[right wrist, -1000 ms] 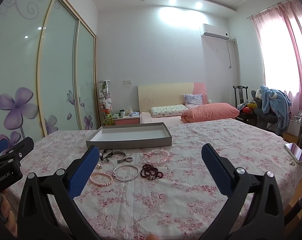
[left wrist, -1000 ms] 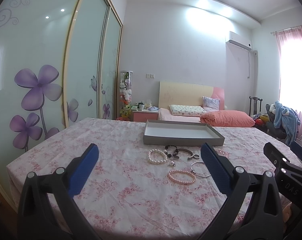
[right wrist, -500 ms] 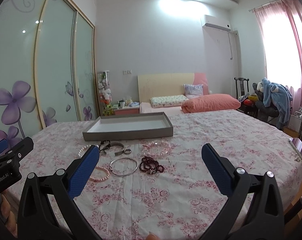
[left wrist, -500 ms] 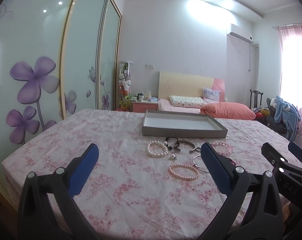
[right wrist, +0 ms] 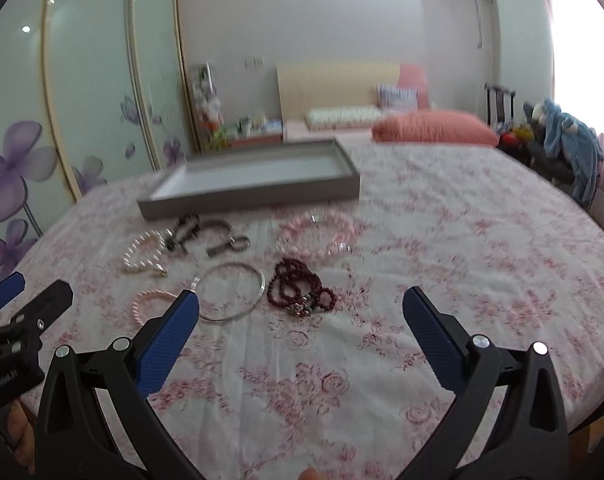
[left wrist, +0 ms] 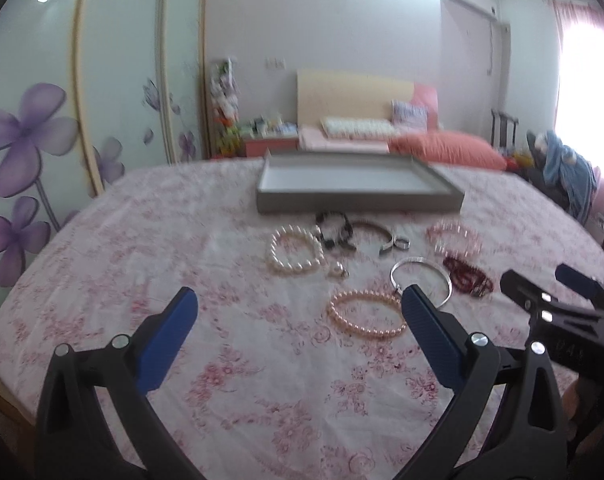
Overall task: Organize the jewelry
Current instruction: 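Grasp the dark red bead bracelet with the right gripper while the left grasps the pink pearl bracelet, then carry both held bracelets up and over the gray tray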
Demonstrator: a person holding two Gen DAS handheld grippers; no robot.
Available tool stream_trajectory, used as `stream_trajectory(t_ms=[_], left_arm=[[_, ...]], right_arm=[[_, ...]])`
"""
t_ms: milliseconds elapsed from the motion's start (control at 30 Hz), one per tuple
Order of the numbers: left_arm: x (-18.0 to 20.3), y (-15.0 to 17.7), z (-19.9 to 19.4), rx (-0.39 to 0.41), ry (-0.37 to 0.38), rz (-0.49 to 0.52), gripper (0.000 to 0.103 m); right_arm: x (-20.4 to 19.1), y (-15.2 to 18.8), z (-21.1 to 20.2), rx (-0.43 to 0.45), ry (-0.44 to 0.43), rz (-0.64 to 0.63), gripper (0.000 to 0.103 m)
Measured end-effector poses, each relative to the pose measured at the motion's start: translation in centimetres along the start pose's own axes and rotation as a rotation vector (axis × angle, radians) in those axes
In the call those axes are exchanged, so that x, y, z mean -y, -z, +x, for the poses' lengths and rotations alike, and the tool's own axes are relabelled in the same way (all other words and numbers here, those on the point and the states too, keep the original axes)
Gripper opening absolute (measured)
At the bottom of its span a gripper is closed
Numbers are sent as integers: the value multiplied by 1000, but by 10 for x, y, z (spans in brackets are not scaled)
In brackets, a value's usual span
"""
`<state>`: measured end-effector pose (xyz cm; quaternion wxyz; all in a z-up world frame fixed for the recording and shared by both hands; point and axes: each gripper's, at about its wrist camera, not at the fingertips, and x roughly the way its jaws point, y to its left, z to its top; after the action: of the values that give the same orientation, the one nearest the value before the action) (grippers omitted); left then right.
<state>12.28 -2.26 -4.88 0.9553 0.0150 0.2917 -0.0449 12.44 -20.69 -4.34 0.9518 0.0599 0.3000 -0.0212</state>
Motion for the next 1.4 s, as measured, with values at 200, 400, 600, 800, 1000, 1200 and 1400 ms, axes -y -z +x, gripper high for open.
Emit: stream_trajectory(t_ms=[200, 400, 600, 800, 1000, 1200, 1400], left_arm=[[-2, -6, 36, -116, 61, -10, 94], [-2, -4, 56, -193, 91, -1, 82], [0, -1, 71, -261, 149, -6, 69], [7, -1, 85, -319, 187, -4, 58], [8, -4, 91, -330, 156, -16, 23], [2, -2, 85, -335, 194, -31, 6], [-4, -18, 53, -206, 236, -36, 6]], right_arm=[[8, -7, 44, -162, -26, 10, 78], [1, -5, 76, -258, 5, -43, 66], [0, -6, 75, -250, -35, -65, 9], [16, -14, 57, -168, -91, -8, 5], [12, -24, 46, -113, -123, -18, 5], [13, -27, 39, -90, -142, -8, 5], [13, -33, 24, -30, -162, -4, 5]])
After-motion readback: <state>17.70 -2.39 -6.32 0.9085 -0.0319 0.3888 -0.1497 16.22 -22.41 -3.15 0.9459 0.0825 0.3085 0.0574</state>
